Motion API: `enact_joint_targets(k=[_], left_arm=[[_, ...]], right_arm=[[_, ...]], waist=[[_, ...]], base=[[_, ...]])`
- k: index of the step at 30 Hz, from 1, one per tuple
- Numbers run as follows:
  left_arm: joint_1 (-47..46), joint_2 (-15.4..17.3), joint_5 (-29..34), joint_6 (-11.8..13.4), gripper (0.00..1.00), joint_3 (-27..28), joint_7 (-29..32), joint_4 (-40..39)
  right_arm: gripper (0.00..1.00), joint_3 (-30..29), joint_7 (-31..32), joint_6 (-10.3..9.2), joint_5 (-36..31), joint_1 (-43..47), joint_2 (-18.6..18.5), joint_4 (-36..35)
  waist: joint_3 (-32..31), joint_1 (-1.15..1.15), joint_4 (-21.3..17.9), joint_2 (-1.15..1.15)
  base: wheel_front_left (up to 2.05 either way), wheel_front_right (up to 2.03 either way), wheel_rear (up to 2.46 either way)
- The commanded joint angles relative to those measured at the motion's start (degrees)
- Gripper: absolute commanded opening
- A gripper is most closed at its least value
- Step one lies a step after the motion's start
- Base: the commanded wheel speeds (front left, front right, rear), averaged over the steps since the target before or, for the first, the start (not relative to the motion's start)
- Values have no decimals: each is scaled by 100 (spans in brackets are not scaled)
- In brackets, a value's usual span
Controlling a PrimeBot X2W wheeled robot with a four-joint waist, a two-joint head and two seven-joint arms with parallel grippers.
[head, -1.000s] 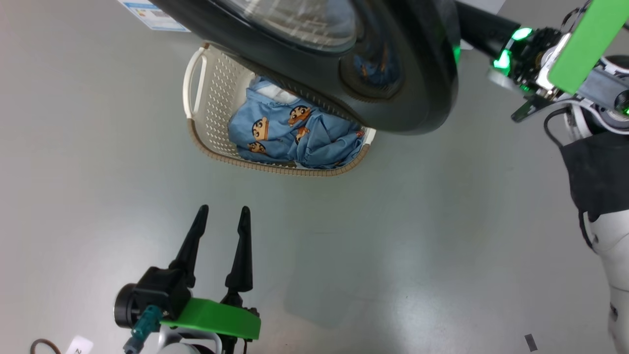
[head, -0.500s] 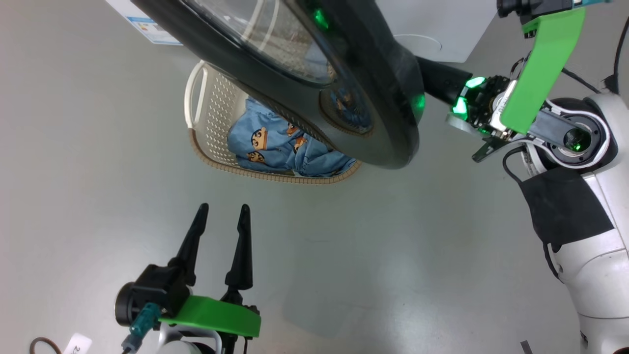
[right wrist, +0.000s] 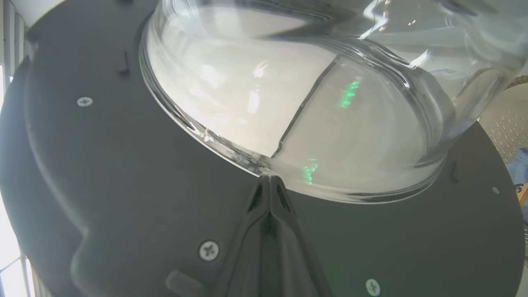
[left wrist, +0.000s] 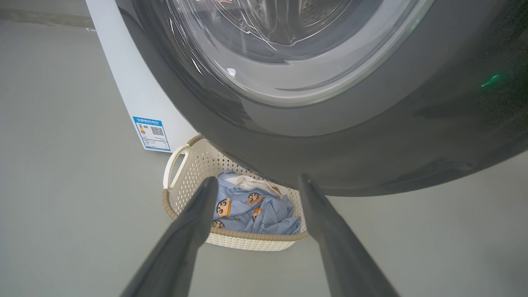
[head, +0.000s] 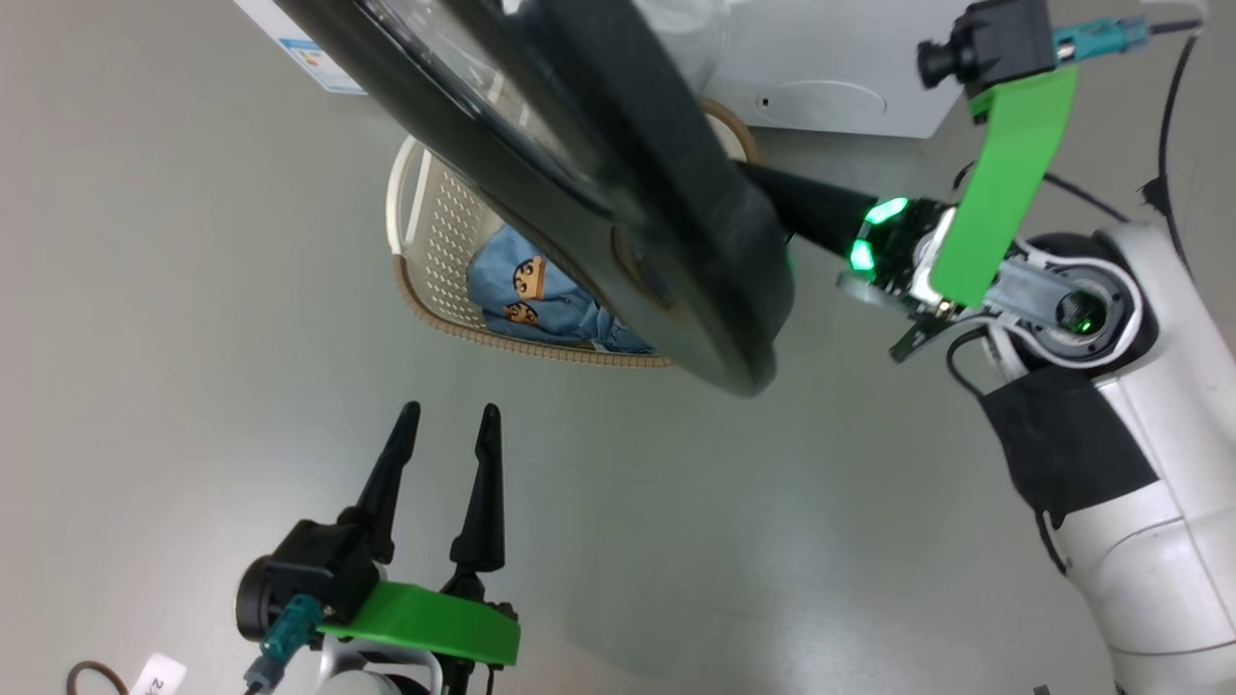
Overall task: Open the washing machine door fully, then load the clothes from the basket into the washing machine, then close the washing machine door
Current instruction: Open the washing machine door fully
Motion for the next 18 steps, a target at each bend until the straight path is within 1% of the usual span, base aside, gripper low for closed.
enact_joint_targets(k=[1,6,18], left_arm=[[-62,96,-60,9,100,170,-36,-94],[-50,96,-93,21,100,151,-36,-90],[29,96,-112,-77,100,209,-36,10]], right_arm=[[0,142,69,18,-39,181,211,-164],[0,246,64,18,-51,290,289,-154],[0,560,12,18,-43,700,531,-150]], waist=[[-30,0,22,0],[-112,0,45,0],[-454,0,31,0]], base=[[0,0,0],[0,0,0],[0,0,0]])
